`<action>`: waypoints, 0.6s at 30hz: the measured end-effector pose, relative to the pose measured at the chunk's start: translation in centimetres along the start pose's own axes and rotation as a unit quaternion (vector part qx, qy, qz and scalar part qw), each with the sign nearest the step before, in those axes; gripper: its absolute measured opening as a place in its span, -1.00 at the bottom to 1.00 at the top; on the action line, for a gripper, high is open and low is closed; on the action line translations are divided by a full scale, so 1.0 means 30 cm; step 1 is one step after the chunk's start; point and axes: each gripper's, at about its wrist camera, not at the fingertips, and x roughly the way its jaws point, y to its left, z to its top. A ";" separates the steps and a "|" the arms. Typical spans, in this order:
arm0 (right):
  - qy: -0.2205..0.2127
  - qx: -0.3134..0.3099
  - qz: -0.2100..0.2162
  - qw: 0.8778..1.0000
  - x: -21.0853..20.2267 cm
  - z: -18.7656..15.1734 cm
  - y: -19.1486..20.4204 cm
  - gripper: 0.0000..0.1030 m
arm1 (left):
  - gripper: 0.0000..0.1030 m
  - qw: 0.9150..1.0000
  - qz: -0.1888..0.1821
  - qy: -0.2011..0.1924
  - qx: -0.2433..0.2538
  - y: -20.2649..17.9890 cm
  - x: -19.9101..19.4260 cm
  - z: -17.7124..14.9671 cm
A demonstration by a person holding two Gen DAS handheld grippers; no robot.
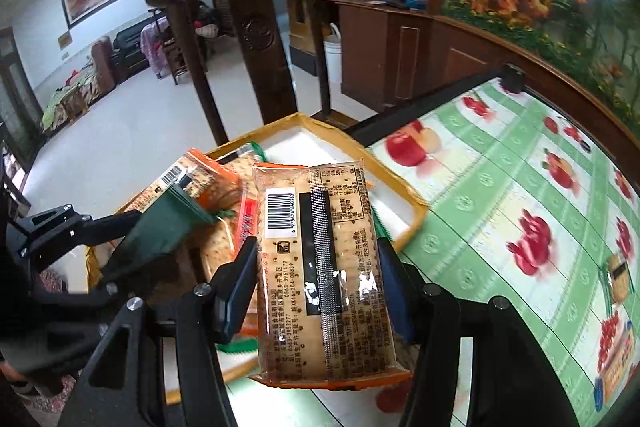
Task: Organize snacks
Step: 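Carry both packs to the white tray and release them inside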
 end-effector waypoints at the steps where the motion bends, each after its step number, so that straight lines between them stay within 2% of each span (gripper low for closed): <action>1: 0.002 -0.002 0.001 1.000 0.012 0.006 0.008 0.11 | -0.10 1.000 -0.002 0.000 0.000 0.000 -0.001 0.000; 11: 0.036 -0.013 0.027 0.999 0.130 0.012 0.068 0.10 | -0.10 1.000 0.003 -0.007 0.002 0.005 -0.004 -0.009; 14: 0.035 -0.013 0.029 0.999 0.131 0.005 0.074 0.12 | -0.10 1.000 0.008 -0.008 0.005 -0.001 -0.003 -0.008; 17: 0.023 0.003 0.040 0.999 0.105 0.006 0.058 0.20 | 0.01 1.000 0.012 -0.008 0.003 -0.003 -0.001 -0.004; 18: 0.014 0.009 0.044 0.999 0.090 0.009 0.053 0.28 | 0.14 1.000 0.014 -0.008 0.002 -0.002 -0.001 -0.003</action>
